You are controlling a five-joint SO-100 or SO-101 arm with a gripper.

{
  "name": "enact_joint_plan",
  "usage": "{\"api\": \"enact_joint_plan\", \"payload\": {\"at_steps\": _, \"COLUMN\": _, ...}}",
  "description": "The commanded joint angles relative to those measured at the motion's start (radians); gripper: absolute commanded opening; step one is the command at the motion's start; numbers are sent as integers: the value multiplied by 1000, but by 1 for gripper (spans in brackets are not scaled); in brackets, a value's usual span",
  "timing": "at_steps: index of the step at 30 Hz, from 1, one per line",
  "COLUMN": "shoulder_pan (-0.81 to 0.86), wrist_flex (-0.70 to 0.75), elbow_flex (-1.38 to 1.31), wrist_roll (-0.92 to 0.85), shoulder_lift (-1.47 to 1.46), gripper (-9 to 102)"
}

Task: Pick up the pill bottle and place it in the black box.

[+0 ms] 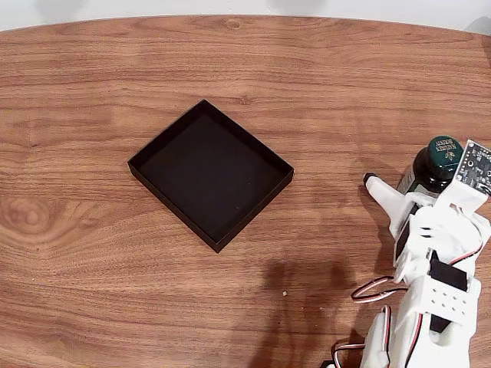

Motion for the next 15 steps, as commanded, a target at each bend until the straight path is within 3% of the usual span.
{"api": "enact_joint_plan", "payload": {"at_steps": 1, "shoulder_pan": 15, "wrist_flex": -80, "elbow_flex": -28, "wrist_roll": 6, "shoulder_lift": -35, "gripper": 46}}
{"api": "enact_joint_plan", "payload": {"at_steps": 15, "shoulder_pan": 77, "wrist_flex": -104, "elbow_flex": -29, "wrist_roll": 9, "shoulder_lift": -49, "gripper": 46}}
